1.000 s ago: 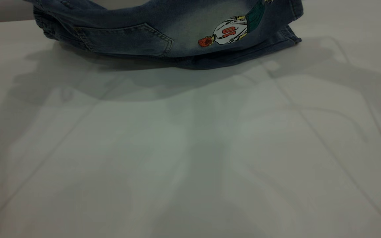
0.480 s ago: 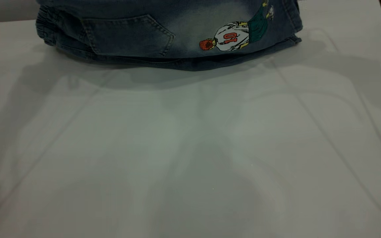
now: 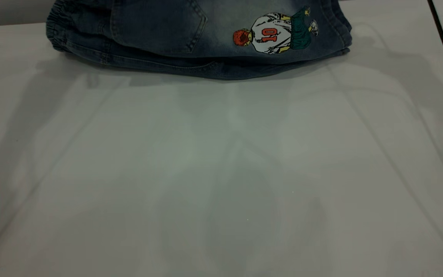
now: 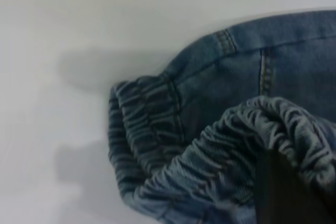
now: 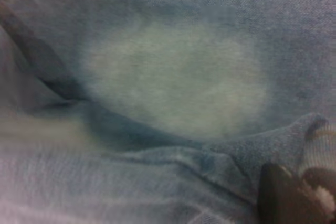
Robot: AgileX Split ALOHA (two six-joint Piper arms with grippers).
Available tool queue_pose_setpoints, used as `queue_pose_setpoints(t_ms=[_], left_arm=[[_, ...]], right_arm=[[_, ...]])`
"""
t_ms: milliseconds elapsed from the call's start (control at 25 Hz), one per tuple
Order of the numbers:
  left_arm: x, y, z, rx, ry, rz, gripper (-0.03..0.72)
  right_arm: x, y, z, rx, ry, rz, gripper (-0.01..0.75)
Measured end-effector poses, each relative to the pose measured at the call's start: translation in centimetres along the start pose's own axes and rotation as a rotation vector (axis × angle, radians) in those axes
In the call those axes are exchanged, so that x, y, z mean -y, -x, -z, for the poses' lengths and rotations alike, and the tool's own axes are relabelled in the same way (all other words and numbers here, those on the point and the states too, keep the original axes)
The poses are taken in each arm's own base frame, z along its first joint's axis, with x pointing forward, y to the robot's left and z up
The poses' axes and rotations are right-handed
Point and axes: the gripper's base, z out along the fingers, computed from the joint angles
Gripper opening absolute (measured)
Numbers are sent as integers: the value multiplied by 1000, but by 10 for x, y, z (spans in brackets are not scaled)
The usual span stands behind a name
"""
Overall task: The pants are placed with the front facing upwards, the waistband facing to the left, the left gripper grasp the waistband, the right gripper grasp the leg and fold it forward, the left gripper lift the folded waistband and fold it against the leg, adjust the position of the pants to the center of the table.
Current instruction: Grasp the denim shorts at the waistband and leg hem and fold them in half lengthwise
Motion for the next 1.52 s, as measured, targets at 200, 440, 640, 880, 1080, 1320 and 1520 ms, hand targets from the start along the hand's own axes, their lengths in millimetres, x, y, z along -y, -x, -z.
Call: queue_pose_setpoints(t_ms=[200,440,640,880,1080,1320,1520], left_arm=[[-2,5,-17,16,10,-49,120],[-10,6,-25,50,82,-140,120],[-16,9,-24,72,151,-228,120],[-17,8,-34,94,151,-236,120],[-17,7,-41,101,147,-237,126],[-16,10,-40,141,136,-232,347],[-15,13,-39,168,133,-233,566]], right_arm=[[11,2,-14,-4,-41,14,22],[22,-3,-27,-6,-105,50,22],[30,-7,-35,7,-143,42,19],[31,-8,-37,7,-142,37,24],[30,-8,-37,0,-138,37,65],[28,-11,-37,-31,-116,36,208],[25,-12,-35,-51,-91,-9,348]])
